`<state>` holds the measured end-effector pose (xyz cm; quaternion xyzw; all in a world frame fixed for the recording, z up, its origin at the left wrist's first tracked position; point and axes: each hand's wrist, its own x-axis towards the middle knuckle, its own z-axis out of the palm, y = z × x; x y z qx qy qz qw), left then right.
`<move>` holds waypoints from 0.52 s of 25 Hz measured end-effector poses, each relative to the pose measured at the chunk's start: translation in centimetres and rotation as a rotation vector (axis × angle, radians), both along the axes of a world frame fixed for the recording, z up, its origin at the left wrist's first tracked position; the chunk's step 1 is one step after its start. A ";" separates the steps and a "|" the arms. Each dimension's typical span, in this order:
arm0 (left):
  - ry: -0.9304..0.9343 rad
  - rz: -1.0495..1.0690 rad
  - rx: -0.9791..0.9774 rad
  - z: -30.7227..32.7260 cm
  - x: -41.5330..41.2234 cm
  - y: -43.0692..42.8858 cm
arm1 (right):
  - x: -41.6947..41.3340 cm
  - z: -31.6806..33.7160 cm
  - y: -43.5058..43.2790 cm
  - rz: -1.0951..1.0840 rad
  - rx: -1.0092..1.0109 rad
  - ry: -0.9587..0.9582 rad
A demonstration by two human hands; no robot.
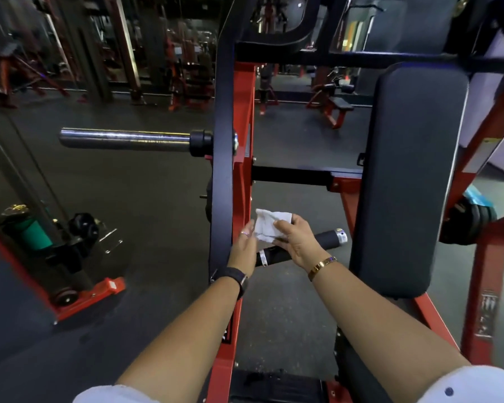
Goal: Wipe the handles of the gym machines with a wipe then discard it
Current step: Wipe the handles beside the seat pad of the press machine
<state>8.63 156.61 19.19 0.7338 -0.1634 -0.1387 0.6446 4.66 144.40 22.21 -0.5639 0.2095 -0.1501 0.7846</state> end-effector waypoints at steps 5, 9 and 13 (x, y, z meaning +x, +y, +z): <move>-0.462 -0.088 0.761 -3.5 -0.3 -0.6 | -0.8 0.0 -0.1 -0.257 -0.359 0.082; -0.631 -0.096 0.966 -4.7 -1.2 -0.4 | -2.7 -1.1 -0.3 -0.255 -0.926 0.081; -0.718 -0.098 1.114 -4.7 -1.6 -0.5 | -3.9 -3.5 0.1 -0.043 -1.591 0.031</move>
